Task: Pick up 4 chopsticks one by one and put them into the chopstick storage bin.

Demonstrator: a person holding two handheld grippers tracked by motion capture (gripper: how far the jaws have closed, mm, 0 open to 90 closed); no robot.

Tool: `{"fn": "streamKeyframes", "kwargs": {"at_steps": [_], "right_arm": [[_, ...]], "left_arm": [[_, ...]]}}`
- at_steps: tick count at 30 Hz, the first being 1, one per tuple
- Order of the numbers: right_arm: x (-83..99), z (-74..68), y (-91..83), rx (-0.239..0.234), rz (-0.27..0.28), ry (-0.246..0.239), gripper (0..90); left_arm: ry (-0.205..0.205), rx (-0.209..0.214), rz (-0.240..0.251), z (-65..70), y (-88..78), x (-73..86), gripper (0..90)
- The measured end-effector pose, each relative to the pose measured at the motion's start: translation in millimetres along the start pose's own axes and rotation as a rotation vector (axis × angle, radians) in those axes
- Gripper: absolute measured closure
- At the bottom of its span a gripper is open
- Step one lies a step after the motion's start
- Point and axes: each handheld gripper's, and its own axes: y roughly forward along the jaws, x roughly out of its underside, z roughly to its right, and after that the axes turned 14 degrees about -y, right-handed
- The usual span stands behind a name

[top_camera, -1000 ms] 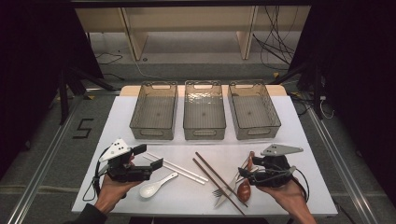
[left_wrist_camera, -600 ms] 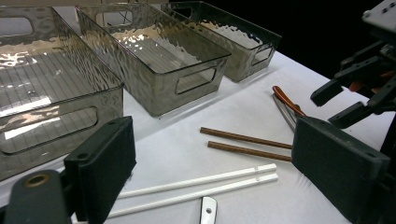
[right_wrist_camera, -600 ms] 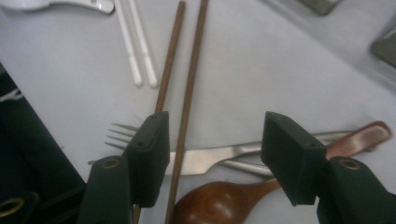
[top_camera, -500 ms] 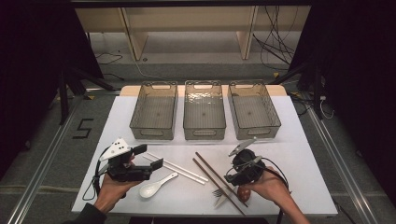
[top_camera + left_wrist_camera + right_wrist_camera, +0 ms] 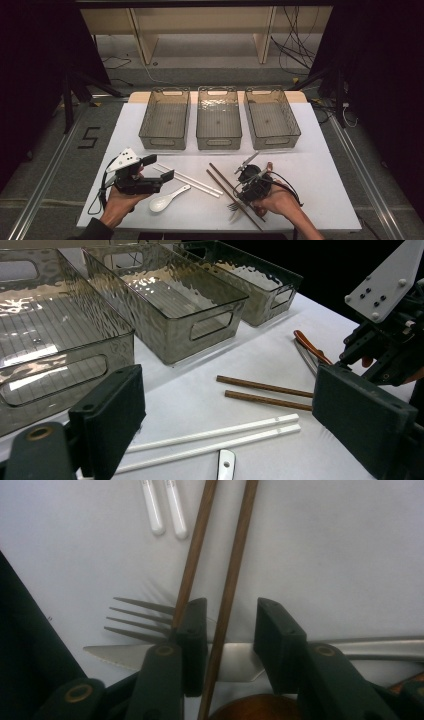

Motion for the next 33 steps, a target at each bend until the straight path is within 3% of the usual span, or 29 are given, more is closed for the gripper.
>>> {"fn": "streamKeyframes", "kwargs": {"at_steps": [9,16,21,25,33], "right_arm": [[-3.3,3.1,11.7,-0.027,-0.037,0.013,77.9],[-6.3,4.7,14.2,-0.001,-0.049,0.023,85.4],[-6.6,7.7,5.8,0.032,-0.027,0.028,86.1],[-4.4,14.8,-12.2,0.069,0.039,0.021,86.2],[-6.0,12.6,-24.4,0.073,0.073,-0.021,86.2]], "left_arm": [[0.014,-0.004,-0.007,0.0,-0.1,0.2,12.9],[0.011,-0.003,-0.002,0.1,-0.5,-0.1,12.9],[0.014,-0.003,-0.007,-0.1,-0.5,0.0,12.9],[0.011,-0.003,-0.007,0.1,-0.1,-0.3,12.9],[0.011,0.004,-0.028,-0.4,3.0,-2.5,13.1]]}}
